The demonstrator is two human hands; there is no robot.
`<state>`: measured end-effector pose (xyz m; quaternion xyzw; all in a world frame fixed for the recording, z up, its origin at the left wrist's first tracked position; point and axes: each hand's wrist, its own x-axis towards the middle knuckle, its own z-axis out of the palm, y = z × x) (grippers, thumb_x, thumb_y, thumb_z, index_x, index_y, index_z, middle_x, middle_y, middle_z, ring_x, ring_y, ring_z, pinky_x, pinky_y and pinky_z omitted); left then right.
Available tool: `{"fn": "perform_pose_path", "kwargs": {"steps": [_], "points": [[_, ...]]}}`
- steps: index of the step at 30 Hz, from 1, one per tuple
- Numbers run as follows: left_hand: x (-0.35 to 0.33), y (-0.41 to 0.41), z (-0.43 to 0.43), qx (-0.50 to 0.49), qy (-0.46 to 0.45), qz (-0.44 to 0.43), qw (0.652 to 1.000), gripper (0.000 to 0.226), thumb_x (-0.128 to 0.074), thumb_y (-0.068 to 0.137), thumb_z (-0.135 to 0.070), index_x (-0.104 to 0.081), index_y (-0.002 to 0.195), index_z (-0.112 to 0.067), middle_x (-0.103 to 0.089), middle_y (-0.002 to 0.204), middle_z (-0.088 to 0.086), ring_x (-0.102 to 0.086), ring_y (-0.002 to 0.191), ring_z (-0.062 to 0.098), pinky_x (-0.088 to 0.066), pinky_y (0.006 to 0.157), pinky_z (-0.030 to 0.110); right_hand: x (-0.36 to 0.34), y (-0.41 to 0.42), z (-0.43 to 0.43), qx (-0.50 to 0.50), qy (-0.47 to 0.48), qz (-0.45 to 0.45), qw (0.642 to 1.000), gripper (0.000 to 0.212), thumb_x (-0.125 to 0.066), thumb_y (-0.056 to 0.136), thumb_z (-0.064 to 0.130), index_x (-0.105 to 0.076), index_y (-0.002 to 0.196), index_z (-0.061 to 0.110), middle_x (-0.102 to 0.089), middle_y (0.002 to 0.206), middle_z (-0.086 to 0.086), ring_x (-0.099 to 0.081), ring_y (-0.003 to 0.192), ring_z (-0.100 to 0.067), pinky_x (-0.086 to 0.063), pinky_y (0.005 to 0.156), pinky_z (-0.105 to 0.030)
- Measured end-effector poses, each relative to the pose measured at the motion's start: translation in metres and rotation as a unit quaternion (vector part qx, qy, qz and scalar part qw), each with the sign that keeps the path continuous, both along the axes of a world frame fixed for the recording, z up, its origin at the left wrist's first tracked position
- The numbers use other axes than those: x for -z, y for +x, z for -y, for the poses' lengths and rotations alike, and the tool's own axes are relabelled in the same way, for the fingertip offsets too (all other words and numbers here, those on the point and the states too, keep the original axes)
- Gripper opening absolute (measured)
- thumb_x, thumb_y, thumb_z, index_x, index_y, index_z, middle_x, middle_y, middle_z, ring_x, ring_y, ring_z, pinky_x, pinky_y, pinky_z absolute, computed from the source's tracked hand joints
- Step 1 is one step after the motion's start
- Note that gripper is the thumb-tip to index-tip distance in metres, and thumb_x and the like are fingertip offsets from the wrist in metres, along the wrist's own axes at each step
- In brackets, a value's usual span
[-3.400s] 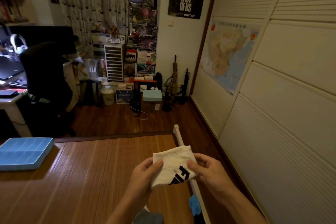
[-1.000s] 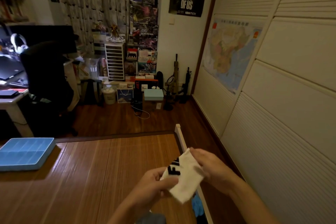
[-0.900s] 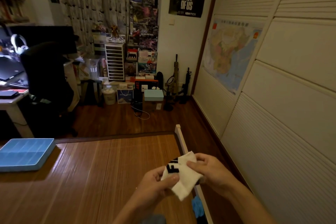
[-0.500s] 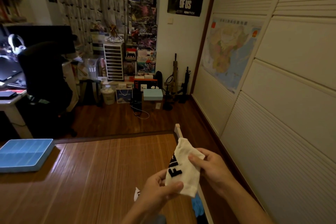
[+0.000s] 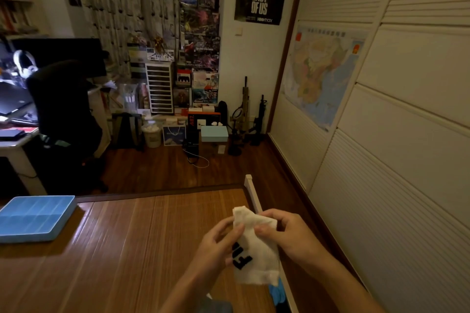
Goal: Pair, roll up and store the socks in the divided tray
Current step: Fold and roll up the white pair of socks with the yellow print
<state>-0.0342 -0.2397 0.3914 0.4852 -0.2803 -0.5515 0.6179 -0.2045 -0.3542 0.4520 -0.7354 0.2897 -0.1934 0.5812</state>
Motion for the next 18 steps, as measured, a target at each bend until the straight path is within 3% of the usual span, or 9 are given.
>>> {"fn": "perform_pose_path", "kwargs": {"steps": [2,5,11,14,18], "points": [[-0.013,0.003,-0.001,-0.014,-0.035,0.097,0.995,0.04,-0.073,0.084,-0.051,-0.073,0.119,-0.032,-0.073,0.12,0.001,-0.071,0.111,0.024,-0.062,0.087,0.042,-0.001,-0.001,0.0,-0.006,-0.021,-0.006,1.0,0.014,-0.069,0.092,0.037,-0.073,0.106,0.035,-0.073,0.105,0.001,-0.073,0.096,-0.019,-0.063,0.078,-0.04],[-0.027,0.003,-0.001,-0.044,-0.068,0.18,0.98,0.021,-0.07,0.091,-0.042,-0.072,0.112,-0.036,-0.073,0.115,-0.005,-0.072,0.107,0.018,-0.064,0.084,0.047,-0.005,-0.002,0.0,-0.02,-0.037,-0.005,0.999,0.014,-0.067,0.094,0.037,-0.073,0.106,0.036,-0.073,0.105,0.003,-0.072,0.097,-0.018,-0.063,0.08,-0.041],[-0.034,0.003,-0.002,-0.036,-0.085,0.173,0.98,0.016,-0.067,0.095,-0.021,-0.068,0.111,-0.024,-0.072,0.115,0.002,-0.072,0.106,0.025,-0.063,0.083,0.052,-0.006,-0.006,0.001,-0.029,-0.047,0.0,0.998,0.02,-0.064,0.097,0.039,-0.071,0.115,0.034,-0.071,0.109,0.0,-0.07,0.097,-0.023,-0.061,0.08,-0.044],[-0.038,0.002,-0.003,-0.04,-0.098,0.157,0.982,0.013,-0.069,0.093,-0.022,-0.068,0.105,-0.026,-0.073,0.111,0.004,-0.073,0.101,0.026,-0.063,0.078,0.041,-0.006,-0.006,-0.001,-0.009,-0.048,0.017,0.999,0.02,-0.063,0.098,0.033,-0.071,0.117,0.036,-0.07,0.112,0.005,-0.069,0.1,-0.019,-0.061,0.08,-0.044],[-0.037,0.002,-0.002,-0.046,-0.109,0.164,0.979,0.013,-0.067,0.094,-0.019,-0.072,0.105,-0.024,-0.073,0.11,0.004,-0.072,0.1,0.026,-0.062,0.079,0.039,-0.004,-0.005,-0.006,0.028,-0.071,0.035,0.996,0.023,-0.064,0.097,0.022,-0.076,0.107,0.04,-0.074,0.108,0.01,-0.069,0.101,-0.009,-0.059,0.083,-0.028]]}}
